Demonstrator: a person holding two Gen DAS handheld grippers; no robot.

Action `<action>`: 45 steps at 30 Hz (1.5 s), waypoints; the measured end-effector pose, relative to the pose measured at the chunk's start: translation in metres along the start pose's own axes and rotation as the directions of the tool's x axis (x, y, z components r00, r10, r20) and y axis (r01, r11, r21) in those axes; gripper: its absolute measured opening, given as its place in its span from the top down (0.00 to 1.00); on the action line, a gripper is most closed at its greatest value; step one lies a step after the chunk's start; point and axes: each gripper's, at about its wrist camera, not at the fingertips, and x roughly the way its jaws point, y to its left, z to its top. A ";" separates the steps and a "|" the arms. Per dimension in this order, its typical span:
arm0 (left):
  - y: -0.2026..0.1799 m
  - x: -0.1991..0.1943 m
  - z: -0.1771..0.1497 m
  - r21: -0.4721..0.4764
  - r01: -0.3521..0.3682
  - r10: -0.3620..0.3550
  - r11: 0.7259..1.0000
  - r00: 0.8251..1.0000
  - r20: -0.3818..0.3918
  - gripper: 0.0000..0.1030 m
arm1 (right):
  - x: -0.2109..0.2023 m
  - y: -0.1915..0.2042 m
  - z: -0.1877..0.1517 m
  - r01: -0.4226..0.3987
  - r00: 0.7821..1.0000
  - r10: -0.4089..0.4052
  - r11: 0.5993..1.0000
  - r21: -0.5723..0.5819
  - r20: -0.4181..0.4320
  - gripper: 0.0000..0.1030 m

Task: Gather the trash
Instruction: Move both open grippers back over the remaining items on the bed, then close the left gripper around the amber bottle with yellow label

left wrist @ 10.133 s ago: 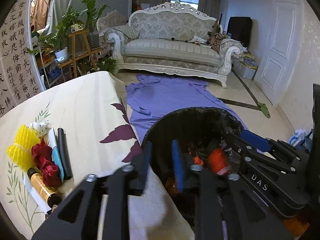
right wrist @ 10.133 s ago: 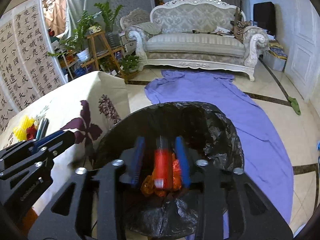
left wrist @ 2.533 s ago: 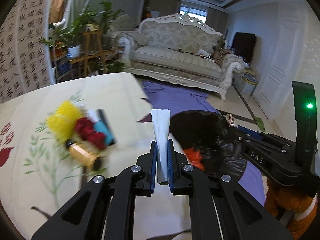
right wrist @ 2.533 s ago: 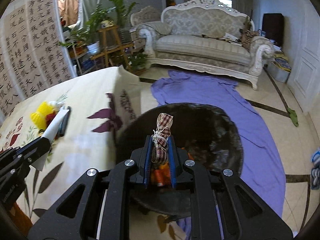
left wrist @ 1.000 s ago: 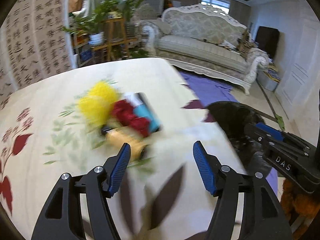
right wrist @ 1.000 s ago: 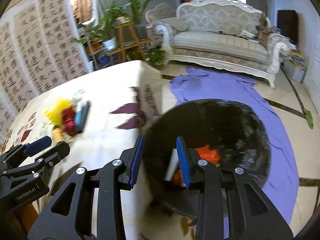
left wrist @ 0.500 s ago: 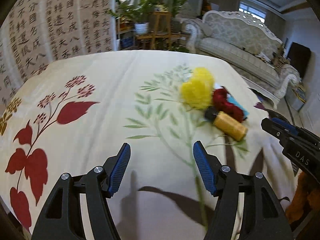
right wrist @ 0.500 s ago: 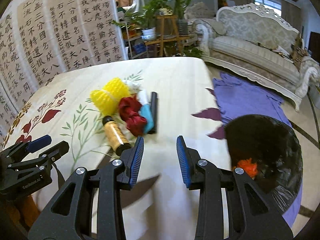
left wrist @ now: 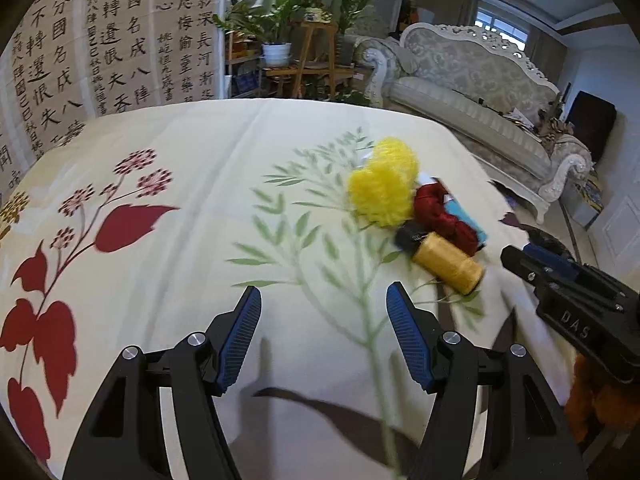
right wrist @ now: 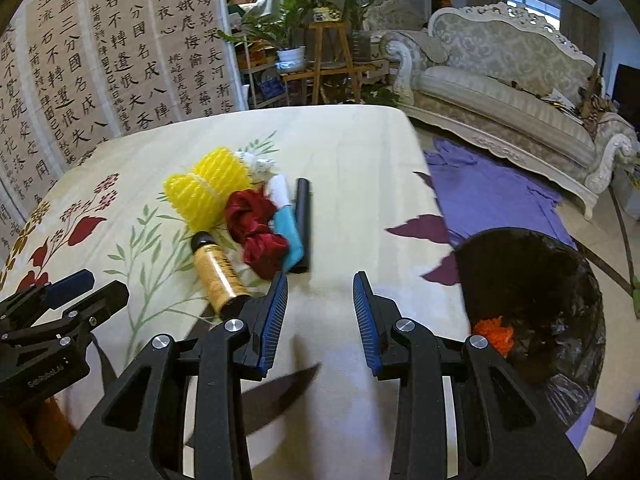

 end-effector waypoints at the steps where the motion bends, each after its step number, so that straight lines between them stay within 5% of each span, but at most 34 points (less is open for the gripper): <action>1: -0.006 0.000 0.001 0.005 0.011 -0.011 1.000 1.000 0.002 0.38 | -0.001 -0.004 -0.001 0.006 1.000 -0.006 1.000 0.005 0.000 0.68; 16: -0.075 0.027 0.019 0.059 0.043 -0.042 0.997 0.999 -0.025 0.38 | -0.016 -0.046 -0.014 0.024 1.000 -0.026 0.996 0.083 0.017 0.68; 31: -0.057 0.036 0.012 0.040 0.000 0.003 0.999 0.997 -0.080 0.38 | -0.015 -0.043 -0.015 -0.006 1.000 0.004 0.996 0.085 0.017 0.67; 39: -0.061 0.033 0.009 0.096 0.017 -0.011 0.995 0.998 -0.065 0.76 | -0.014 -0.031 -0.013 -0.014 1.000 0.013 0.998 0.059 0.013 0.67; 45: -0.054 0.026 0.003 0.103 0.040 -0.034 0.994 0.997 -0.063 0.76 | -0.009 -0.020 -0.009 -0.027 1.000 0.027 0.999 0.039 0.004 0.67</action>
